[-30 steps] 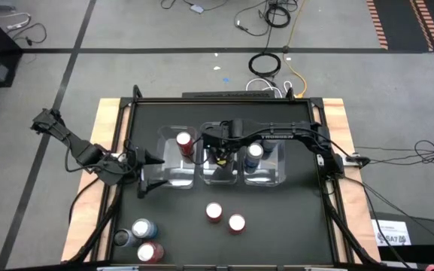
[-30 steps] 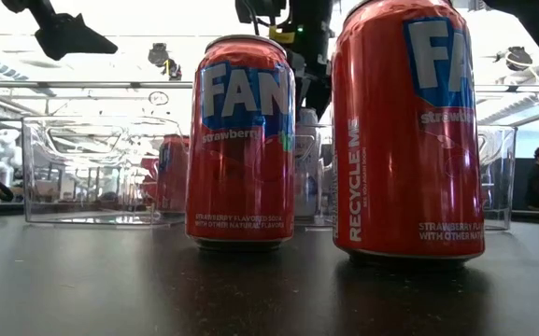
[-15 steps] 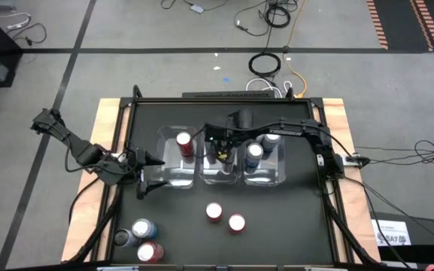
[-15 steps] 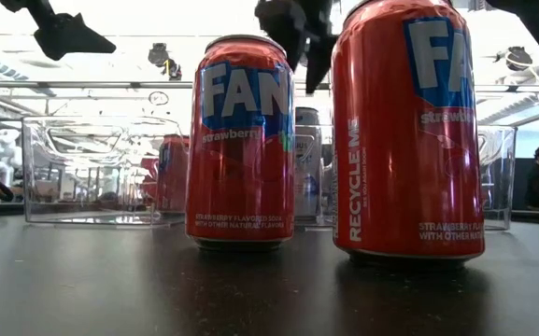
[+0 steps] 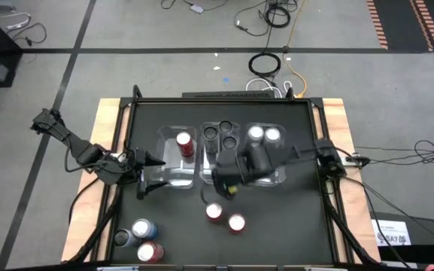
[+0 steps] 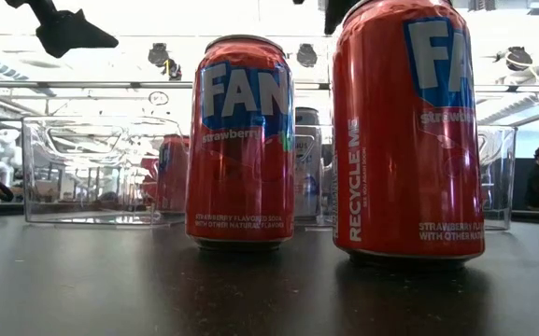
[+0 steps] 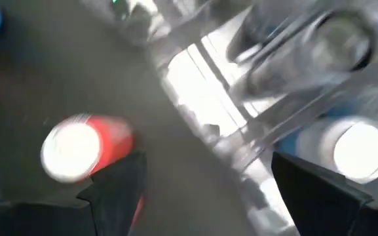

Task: Sort soda cans
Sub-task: Put the red soda can into the middle left transparent bin

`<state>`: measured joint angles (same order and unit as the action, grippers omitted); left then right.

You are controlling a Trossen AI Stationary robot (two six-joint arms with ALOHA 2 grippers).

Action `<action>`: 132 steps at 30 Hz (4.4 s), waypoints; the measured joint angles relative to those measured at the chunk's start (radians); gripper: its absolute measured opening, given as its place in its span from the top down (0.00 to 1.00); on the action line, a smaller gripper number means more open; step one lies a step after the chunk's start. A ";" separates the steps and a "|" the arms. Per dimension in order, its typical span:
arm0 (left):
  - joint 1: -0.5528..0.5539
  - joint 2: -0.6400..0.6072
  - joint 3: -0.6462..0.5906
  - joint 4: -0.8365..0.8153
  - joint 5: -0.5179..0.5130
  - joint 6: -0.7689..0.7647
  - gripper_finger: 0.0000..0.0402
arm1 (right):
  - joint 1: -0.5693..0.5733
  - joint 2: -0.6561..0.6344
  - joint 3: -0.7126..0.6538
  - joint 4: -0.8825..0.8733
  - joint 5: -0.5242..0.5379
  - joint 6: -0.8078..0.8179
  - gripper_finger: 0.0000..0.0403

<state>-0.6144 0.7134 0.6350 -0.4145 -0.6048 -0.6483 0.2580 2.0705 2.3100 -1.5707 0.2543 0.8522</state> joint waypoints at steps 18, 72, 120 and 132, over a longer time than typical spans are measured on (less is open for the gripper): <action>0.000 0.347 0.199 0.066 -0.029 0.029 0.01 | 0.327 -0.088 -0.212 0.001 -0.021 0.180 0.23; 0.185 1.309 1.066 -0.441 0.454 0.235 0.01 | 0.733 -0.653 -1.337 0.890 0.094 0.598 0.23; 0.191 1.309 1.069 -0.472 0.460 0.050 0.22 | 0.733 -0.653 -1.336 0.902 0.089 0.542 0.23; 0.210 1.284 1.168 -0.757 0.522 -0.115 0.20 | 0.729 -0.653 -1.336 0.900 0.091 0.497 0.23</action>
<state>-0.4042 1.9976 1.8026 -1.1714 -0.0829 -0.7636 0.9874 1.4174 0.9737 -0.6709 0.3449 1.3496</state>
